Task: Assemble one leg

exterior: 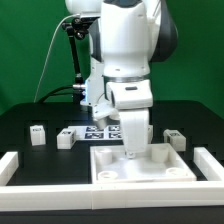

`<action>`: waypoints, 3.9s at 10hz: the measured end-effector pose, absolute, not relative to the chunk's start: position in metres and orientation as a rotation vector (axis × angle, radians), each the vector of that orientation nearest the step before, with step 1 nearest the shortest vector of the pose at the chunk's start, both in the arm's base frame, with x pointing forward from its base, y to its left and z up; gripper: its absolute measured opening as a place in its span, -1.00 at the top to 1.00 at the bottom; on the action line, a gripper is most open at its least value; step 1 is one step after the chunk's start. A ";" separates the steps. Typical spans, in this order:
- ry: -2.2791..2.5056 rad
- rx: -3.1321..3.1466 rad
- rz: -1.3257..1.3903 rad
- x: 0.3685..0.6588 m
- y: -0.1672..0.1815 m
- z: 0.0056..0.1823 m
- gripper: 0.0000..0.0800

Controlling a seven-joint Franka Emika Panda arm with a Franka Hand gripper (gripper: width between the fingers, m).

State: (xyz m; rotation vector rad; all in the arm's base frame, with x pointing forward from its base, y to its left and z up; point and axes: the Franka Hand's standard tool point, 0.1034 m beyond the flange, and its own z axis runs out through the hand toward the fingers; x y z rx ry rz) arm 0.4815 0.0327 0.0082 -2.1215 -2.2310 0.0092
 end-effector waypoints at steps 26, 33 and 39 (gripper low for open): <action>-2.070 -2.321 0.015 0.482 0.074 0.048 -0.62; -1.325 -2.816 -0.059 0.462 0.080 0.049 -0.62; -0.461 -3.026 -0.050 0.460 0.101 0.049 -0.62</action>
Offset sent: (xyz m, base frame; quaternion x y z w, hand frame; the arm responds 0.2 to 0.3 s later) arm 0.0112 0.0287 -0.0057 0.0098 0.0020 0.0125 0.9999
